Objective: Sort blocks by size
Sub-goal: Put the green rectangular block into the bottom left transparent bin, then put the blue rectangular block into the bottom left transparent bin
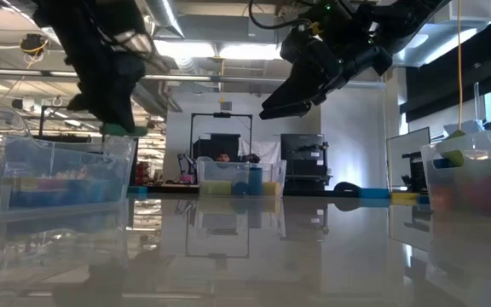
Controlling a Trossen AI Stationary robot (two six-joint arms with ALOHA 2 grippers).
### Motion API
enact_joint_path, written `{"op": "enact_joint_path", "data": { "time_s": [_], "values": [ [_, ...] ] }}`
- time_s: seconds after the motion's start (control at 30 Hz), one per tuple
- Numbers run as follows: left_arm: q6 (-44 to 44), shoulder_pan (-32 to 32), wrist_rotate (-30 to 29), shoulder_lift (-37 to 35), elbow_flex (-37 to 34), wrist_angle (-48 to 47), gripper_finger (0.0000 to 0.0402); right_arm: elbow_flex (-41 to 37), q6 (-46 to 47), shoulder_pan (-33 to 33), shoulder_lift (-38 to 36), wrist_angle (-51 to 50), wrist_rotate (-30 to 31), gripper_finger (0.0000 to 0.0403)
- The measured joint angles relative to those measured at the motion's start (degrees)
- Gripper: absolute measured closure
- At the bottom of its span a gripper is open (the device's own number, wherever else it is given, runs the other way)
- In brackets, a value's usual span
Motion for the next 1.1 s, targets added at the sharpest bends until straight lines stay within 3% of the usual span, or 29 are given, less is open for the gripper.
{"op": "enact_joint_path", "data": {
  "time_s": [0.27,0.57,0.8,1.1],
  "values": [
    [-2.16,-15.82,9.18,-1.08,0.0,1.74,0.0295,0.0,0.3,0.0,0.0,-0.02,0.02,0.0178],
    [-10.99,-28.96,10.11,-0.66,-0.35,-4.61,0.029,0.0,0.53,0.0,0.0,-0.06,0.02,0.0178],
    [-12.71,-29.65,10.51,-0.66,-0.35,-5.17,0.0284,0.0,0.66,0.0,0.0,-0.02,0.02,0.0178],
    [-11.6,-26.32,11.95,-0.77,-0.35,-5.02,0.021,0.0,0.66,0.0,0.0,-0.02,0.02,0.0178]
  ]
}}
